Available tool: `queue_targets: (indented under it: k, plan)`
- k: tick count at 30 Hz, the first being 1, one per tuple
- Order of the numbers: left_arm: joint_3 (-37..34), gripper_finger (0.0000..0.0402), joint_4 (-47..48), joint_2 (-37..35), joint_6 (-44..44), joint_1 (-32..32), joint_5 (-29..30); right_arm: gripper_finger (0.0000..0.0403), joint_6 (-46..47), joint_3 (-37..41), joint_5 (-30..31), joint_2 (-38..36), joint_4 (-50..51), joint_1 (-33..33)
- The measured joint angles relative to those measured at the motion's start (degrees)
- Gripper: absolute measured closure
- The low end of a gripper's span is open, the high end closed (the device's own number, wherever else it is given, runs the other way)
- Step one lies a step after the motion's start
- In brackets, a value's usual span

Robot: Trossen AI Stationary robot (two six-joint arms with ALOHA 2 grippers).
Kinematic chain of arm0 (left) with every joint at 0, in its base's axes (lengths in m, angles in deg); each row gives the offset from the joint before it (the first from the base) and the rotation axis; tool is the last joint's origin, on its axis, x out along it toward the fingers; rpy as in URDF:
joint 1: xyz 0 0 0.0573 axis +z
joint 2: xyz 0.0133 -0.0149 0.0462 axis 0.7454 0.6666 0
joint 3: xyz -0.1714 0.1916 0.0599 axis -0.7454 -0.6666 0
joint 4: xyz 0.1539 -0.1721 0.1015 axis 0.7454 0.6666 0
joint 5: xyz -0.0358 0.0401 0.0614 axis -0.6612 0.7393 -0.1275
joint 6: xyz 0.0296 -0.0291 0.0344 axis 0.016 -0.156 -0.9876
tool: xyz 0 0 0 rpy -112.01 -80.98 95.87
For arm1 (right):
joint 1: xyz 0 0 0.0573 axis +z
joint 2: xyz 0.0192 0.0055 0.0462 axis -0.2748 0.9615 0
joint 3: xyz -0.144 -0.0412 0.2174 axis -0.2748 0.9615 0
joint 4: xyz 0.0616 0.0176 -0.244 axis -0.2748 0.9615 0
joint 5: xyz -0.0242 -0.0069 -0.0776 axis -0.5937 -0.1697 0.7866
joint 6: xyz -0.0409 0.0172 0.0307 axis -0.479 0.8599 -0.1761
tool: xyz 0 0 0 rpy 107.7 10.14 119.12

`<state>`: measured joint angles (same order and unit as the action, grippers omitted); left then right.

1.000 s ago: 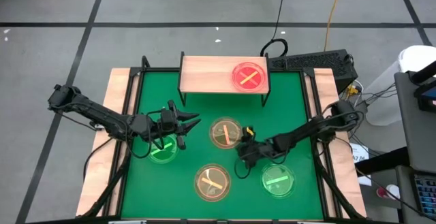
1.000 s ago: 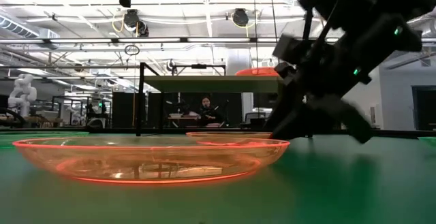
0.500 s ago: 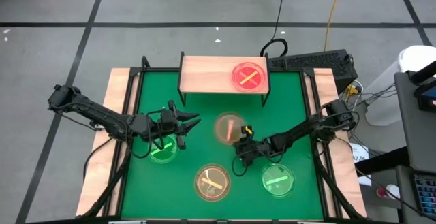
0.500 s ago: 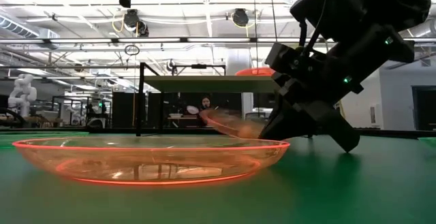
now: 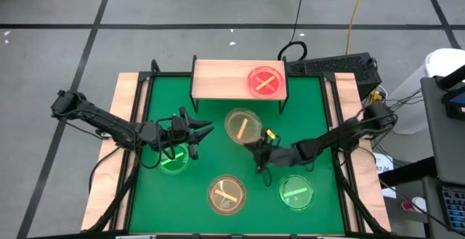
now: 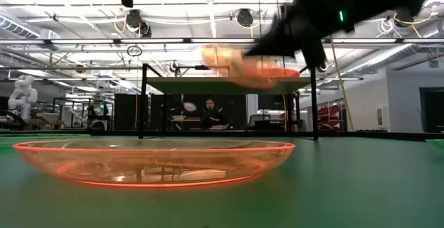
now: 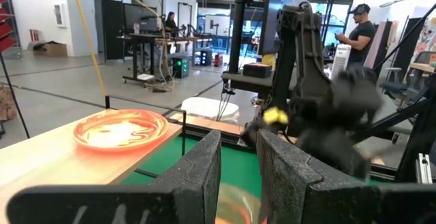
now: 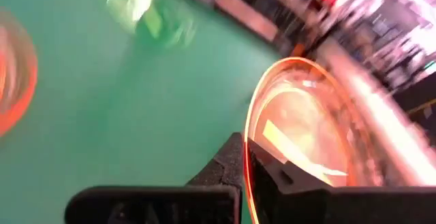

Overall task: Place and stack plates onto a shelf
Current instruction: Put the top orange plate on the shelf

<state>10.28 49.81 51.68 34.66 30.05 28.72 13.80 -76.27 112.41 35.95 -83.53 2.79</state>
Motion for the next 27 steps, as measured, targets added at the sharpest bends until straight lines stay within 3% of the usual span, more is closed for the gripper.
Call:
queue_targets:
  k: [5,10,17,27]
  plan:
    - [0.0,0.03,-0.1,0.0,0.5,0.1,0.0,0.0403,-7.9,-0.2,0.0,-6.3,-9.7,-3.5]
    - [0.0,0.03,-0.3,0.0,1.4,1.0,0.0,0.0403,-9.6,-6.5,-1.8,-8.1,-5.1,-10.1]
    - [0.0,0.03,-0.3,0.0,1.5,1.0,0.0,0.0403,-9.6,-18.4,-10.1,-3.6,7.3,-19.1]
    - [0.0,0.03,0.0,0.0,1.5,1.2,0.0,0.0403,-8.8,-22.8,-21.2,5.6,6.0,-27.4]
